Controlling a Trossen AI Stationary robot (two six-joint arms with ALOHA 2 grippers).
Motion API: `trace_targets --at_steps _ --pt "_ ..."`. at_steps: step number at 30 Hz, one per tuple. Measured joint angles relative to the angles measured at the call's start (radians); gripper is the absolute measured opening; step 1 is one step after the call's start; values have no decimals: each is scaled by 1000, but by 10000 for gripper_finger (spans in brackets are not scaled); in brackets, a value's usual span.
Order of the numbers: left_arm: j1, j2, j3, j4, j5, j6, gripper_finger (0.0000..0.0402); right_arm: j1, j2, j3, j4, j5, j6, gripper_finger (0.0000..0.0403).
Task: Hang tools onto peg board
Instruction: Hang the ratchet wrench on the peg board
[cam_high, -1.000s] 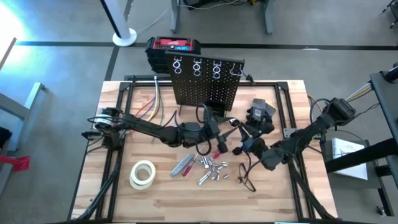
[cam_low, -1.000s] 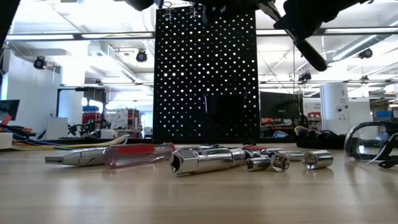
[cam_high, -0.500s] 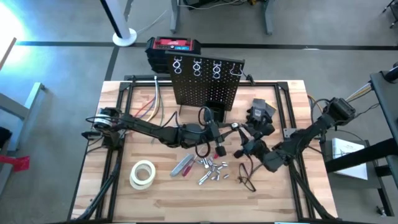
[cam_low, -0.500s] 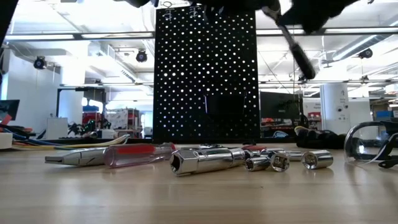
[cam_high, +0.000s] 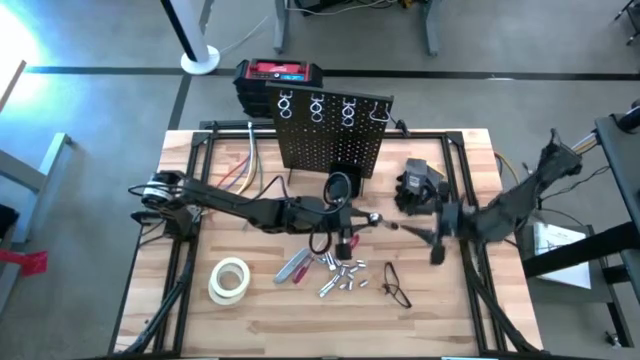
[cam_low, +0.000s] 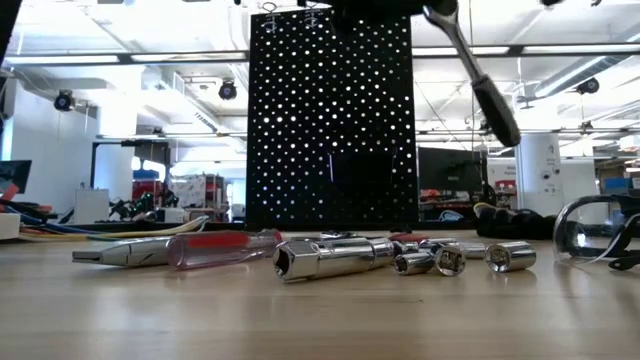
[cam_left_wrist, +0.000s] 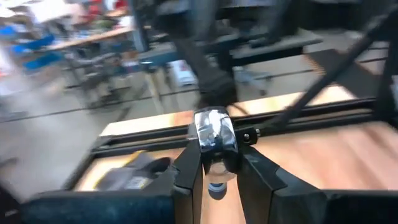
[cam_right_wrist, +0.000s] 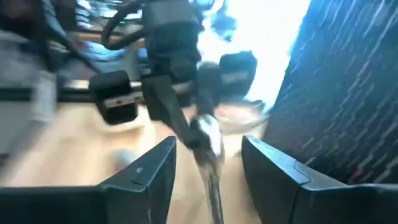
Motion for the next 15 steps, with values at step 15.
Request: trace_targets --at_steps 15 --pt "68 -17 8 -12 200 -70 59 -94 52 20 -2 -112 -33 158"
